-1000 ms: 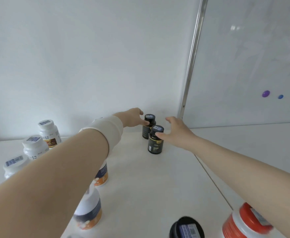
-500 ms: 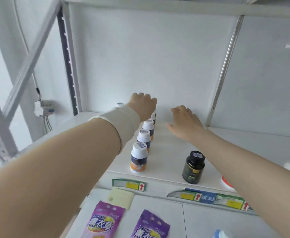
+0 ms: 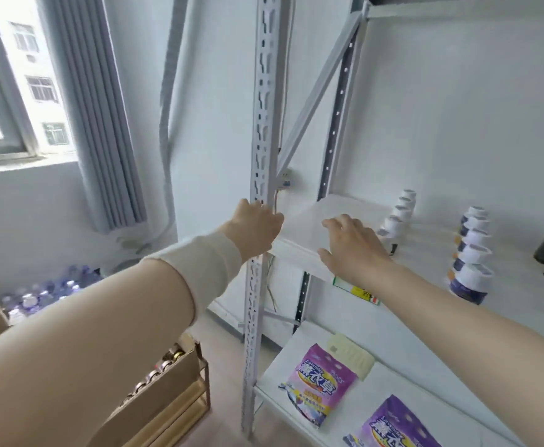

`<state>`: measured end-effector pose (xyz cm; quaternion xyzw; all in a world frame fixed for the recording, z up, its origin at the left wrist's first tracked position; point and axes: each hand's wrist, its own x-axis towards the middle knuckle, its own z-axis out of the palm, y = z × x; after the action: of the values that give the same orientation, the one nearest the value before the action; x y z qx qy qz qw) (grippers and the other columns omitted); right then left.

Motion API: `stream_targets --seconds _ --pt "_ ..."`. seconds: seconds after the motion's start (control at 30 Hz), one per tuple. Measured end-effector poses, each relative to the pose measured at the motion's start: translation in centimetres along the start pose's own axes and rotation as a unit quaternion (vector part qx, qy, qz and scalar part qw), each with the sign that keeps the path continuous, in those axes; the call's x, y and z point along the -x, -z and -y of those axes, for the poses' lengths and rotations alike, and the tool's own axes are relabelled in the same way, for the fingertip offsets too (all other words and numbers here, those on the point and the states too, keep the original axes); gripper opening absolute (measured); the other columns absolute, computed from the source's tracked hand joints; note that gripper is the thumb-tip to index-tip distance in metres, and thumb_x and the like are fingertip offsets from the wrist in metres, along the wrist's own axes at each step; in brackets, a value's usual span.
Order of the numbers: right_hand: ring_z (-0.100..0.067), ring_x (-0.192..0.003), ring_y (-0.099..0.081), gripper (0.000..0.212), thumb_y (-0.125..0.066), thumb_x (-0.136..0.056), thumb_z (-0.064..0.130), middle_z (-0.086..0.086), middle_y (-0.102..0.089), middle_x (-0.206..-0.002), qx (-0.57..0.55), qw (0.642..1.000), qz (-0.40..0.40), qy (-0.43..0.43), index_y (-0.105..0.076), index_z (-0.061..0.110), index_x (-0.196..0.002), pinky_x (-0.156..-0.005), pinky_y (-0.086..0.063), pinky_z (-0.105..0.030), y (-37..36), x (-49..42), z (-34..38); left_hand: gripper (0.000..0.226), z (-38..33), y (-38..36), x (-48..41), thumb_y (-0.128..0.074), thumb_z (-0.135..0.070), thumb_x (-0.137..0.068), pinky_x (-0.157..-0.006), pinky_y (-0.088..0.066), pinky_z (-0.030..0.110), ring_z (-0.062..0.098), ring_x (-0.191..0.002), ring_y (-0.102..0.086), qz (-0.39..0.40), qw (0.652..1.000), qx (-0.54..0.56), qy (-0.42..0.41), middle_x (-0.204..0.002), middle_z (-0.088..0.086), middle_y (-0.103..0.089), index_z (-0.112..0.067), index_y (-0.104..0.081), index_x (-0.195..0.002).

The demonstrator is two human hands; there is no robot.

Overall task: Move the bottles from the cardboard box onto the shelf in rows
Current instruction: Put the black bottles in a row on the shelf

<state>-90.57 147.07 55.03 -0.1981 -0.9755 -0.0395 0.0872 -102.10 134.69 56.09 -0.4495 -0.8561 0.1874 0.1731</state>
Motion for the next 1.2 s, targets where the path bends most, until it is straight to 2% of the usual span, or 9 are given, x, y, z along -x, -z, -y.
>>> stream_targets --seconds 0.23,0.4,0.6,0.77,0.9,1.03,1.1,1.2 --pt "-0.025 -0.135 -0.030 0.054 -0.041 -0.096 0.034 -0.007 -0.031 -0.147 -0.013 0.984 0.065 0.165 -0.026 0.012 -0.143 -0.109 -0.027 -0.036 -8.5 -7.5 18.7 0.032 12.5 -15.2 6.4 -0.045 -0.014 -0.095 -0.094 -0.038 0.034 0.027 -0.115 -0.051 0.091 0.993 -0.012 0.078 -0.125 0.009 -0.052 -0.009 -0.044 -0.126" --pt "-0.024 -0.133 -0.033 0.051 -0.041 -0.095 0.034 -0.007 -0.034 -0.144 0.007 0.964 0.133 0.232 -0.029 0.012 -0.140 -0.108 -0.030 -0.036 -16.0 -12.0 29.6 0.033 19.3 -26.1 10.5 -0.043 -0.014 -0.096 -0.098 -0.038 0.038 0.029 -0.120 -0.050 0.148 0.979 0.052 0.128 -0.130 0.011 -0.051 -0.009 -0.045 -0.128" --pt "-0.026 -0.131 -0.034 0.051 -0.039 -0.096 0.035 -0.009 -0.036 -0.141 0.037 0.937 0.234 0.258 -0.029 0.011 -0.141 -0.105 -0.033 -0.038 -25.6 -17.1 35.2 0.037 23.1 -38.4 11.7 -0.044 -0.020 -0.097 -0.097 -0.038 0.036 0.028 -0.123 -0.048 0.248 0.940 0.139 0.188 -0.133 0.010 -0.050 -0.011 -0.043 -0.132" --pt "-0.026 -0.132 -0.035 0.052 -0.042 -0.096 0.034 -0.009 -0.037 -0.142 0.033 0.906 0.308 0.287 -0.029 0.012 -0.141 -0.106 -0.033 -0.037 -34.9 -22.5 37.2 0.031 22.5 -48.9 9.6 -0.048 -0.017 -0.094 -0.089 -0.042 0.036 0.029 -0.114 -0.053 0.318 0.902 0.204 0.208 -0.124 0.010 -0.055 -0.010 -0.047 -0.124" --pt "-0.026 -0.131 -0.035 0.049 -0.042 -0.096 0.031 -0.008 -0.037 -0.142 0.032 0.878 0.381 0.286 -0.030 0.013 -0.140 -0.106 -0.032 -0.036 -43.9 -26.4 38.0 0.033 20.0 -57.6 7.3 -0.046 -0.018 -0.094 -0.094 -0.040 0.038 0.031 -0.117 -0.050 0.381 0.840 0.295 0.249 -0.126 0.011 -0.053 -0.010 -0.044 -0.126" --pt "-0.026 -0.131 -0.034 0.047 -0.040 -0.096 0.030 -0.008 -0.037 -0.141 0.046 0.846 0.445 0.290 -0.030 0.013 -0.139 -0.107 -0.032 -0.037 -52.8 -28.2 38.2 0.038 15.9 -65.9 5.4 -0.044 -0.023 -0.095 -0.096 -0.040 0.039 0.031 -0.120 -0.049 0.430 0.755 0.404 0.288 -0.129 0.011 -0.052 -0.011 -0.042 -0.131" --pt "-0.025 -0.130 -0.035 0.047 -0.040 -0.096 0.030 -0.008 -0.037 -0.140 0.047 0.840 0.465 0.275 -0.031 0.013 -0.138 -0.106 -0.033 -0.036 -56.8 -28.8 38.2 0.041 13.8 -69.7 4.3 -0.047 -0.030 -0.095 -0.096 -0.041 0.040 0.031 -0.121 -0.049 0.450 0.699 0.463 0.307 -0.130 0.011 -0.051 -0.011 -0.040 -0.132" --pt "-0.024 -0.131 -0.035 0.049 -0.041 -0.096 0.031 -0.007 -0.036 -0.141 0.021 0.836 0.497 0.231 -0.029 0.013 -0.140 -0.105 -0.034 -0.034 -61.9 -29.1 38.3 0.049 11.3 -75.1 2.2 -0.050 -0.038 -0.094 -0.095 -0.043 0.037 0.028 -0.121 -0.051 0.459 0.589 0.560 0.358 -0.133 0.010 -0.053 -0.012 -0.040 -0.134"
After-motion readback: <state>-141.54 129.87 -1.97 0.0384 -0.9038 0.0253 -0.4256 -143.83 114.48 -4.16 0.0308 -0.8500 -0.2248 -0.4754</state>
